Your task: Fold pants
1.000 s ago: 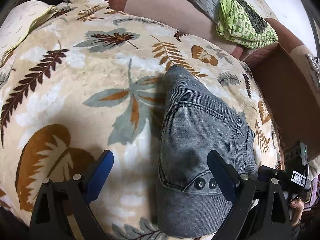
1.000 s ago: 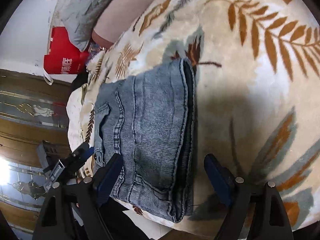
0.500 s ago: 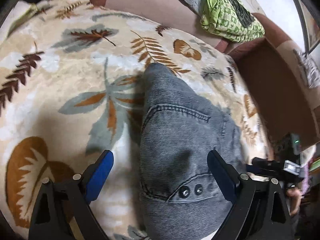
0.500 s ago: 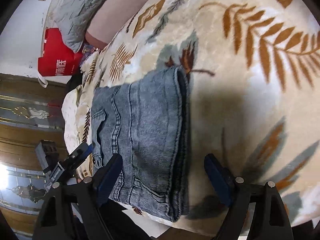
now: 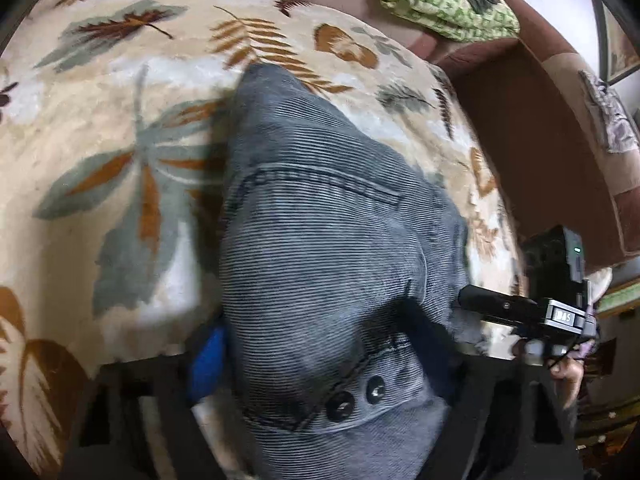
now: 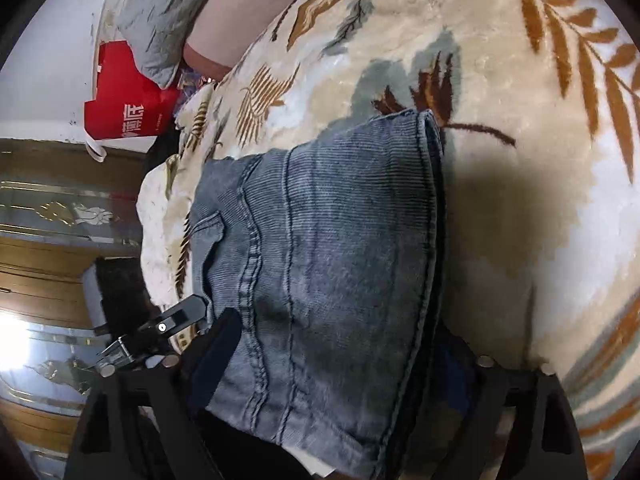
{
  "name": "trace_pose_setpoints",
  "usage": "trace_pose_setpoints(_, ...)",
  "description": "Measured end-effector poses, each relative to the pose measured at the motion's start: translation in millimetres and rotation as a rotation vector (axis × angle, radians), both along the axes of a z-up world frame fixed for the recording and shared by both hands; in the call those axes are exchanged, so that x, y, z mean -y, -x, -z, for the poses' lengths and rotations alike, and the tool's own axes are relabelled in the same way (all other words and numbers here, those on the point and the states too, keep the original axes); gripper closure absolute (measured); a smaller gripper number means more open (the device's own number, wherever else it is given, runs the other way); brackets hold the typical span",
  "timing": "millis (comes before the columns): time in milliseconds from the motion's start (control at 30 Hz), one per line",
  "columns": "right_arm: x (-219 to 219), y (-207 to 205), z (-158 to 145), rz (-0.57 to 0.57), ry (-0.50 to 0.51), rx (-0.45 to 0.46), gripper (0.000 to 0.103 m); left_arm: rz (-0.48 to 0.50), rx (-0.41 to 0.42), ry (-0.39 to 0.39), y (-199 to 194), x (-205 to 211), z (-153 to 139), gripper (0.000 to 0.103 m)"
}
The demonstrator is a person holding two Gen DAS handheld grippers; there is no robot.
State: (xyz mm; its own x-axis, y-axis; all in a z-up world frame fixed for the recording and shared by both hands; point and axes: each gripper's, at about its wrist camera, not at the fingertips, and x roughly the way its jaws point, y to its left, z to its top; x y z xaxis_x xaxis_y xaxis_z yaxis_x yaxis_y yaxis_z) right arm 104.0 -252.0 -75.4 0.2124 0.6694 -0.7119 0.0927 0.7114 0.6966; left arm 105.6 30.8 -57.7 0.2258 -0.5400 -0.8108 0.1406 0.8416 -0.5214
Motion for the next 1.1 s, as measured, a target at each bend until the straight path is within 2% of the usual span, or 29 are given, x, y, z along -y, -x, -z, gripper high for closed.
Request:
trace_pose_setpoints(33, 2, 1, 1, 0.014, 0.014, 0.0, 0.049, -0.005, 0.004, -0.018, 0, -1, 0, 0.056)
trace_pose_setpoints(67, 5, 2, 2, 0.022, 0.022, -0.003, 0.058, -0.005, 0.008, -0.029, 1, -1, -1, 0.057)
trace_pose_setpoints(267, -10, 8, -20, -0.035, 0.125, 0.089, 0.076, 0.015, 0.091, -0.115, 9, 3, -15, 0.077)
trace_pose_setpoints(333, -13, 11, -34, -0.042, 0.138, 0.129, 0.078, 0.026, 0.137, -0.144, 16, 2, -26, 0.081)
trace_pose_setpoints(467, -24, 12, -66, -0.066, 0.145, 0.211, 0.08, 0.026, 0.255, -0.175, 25, 0, -59, 0.082)
trace_pose_setpoints(600, -38, -3, -97, -0.081, 0.137, 0.289, 0.08, -0.019, 0.368, -0.195, 19, -14, -93, 0.082)
trace_pose_setpoints(733, -58, -37, -131, -0.106, 0.134, 0.378, 0.081, -0.079, 0.404, -0.203, -5, -34, -110, 0.082)
trace_pose_setpoints(800, -67, -53, -136, -0.12, 0.137, 0.393, 0.08, -0.113, 0.403, -0.214, -20, -44, -112, 0.082)
trace_pose_setpoints(900, -81, -75, -131, -0.143, 0.14, 0.398, 0.081, -0.148, 0.376, -0.226, -39, -54, -101, 0.081)
trace_pose_setpoints(1000, -91, -91, -104, -0.155, 0.148, 0.383, 0.081, -0.17, 0.33, -0.255, -54, -62, -73, 0.079)
trace_pose_setpoints(1067, -95, -100, -74, -0.139, 0.15, 0.323, 0.081, -0.185, 0.286, -0.294, -64, -64, -48, 0.073)
trace_pose_setpoints(1100, -99, -102, -59, -0.153, 0.18, 0.305, 0.08, -0.192, 0.256, -0.326, -72, -64, -35, 0.062)
